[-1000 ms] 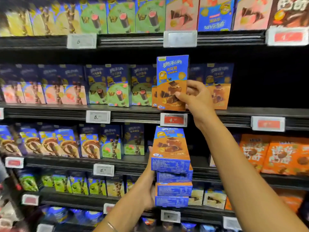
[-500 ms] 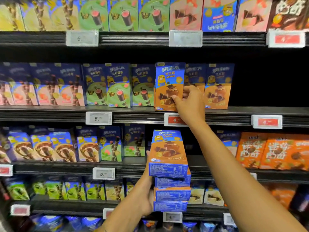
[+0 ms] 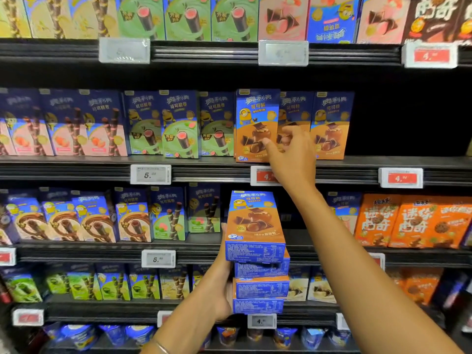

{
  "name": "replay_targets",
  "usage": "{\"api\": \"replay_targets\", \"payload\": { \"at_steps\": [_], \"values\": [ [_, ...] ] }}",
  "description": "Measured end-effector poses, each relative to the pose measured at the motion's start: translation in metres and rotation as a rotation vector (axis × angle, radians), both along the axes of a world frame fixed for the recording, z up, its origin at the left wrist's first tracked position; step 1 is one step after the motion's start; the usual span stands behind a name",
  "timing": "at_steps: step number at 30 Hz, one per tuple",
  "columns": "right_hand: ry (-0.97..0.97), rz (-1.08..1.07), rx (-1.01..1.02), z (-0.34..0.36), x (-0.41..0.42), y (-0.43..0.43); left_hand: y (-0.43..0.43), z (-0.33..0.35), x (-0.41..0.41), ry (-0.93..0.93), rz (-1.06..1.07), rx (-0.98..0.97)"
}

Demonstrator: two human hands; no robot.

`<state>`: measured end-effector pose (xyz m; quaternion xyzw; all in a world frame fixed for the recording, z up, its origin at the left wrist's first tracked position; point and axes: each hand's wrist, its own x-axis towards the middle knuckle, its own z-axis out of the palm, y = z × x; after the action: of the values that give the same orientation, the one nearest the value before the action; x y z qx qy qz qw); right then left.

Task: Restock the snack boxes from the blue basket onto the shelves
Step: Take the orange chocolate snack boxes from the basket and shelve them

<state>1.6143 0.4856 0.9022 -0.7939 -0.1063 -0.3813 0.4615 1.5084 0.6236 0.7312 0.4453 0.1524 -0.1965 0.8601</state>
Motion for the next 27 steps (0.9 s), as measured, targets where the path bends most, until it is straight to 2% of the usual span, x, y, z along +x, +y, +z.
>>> {"api": "replay_targets", "payload": {
  "at_steps": [2,4,8,11,14,17,27],
  "values": [
    [-0.039,0.030,0.071,-0.011,-0.019,-0.007,0.000,0.000,0.000,-0.001,0.011,-0.001],
    [0.054,0.092,0.095,-0.025,-0.034,-0.014,0.001,-0.001,0.000,0.002,0.020,-0.010],
    [0.478,0.207,-0.125,-0.050,-0.052,-0.025,0.001,-0.002,0.002,-0.009,0.027,-0.018],
    [0.609,0.242,-0.245,-0.058,-0.059,-0.029,0.000,-0.001,0.002,-0.020,0.047,-0.021],
    [0.697,0.336,-0.265,-0.061,-0.063,-0.032,-0.002,-0.001,0.004,-0.031,0.049,-0.028],
    [0.720,0.417,-0.186,-0.063,-0.067,-0.035,-0.005,-0.004,0.005,-0.034,0.053,-0.048],
    [0.699,0.464,-0.024,-0.059,-0.073,-0.045,-0.015,-0.003,0.002,-0.055,0.022,-0.095]
  ]
}}
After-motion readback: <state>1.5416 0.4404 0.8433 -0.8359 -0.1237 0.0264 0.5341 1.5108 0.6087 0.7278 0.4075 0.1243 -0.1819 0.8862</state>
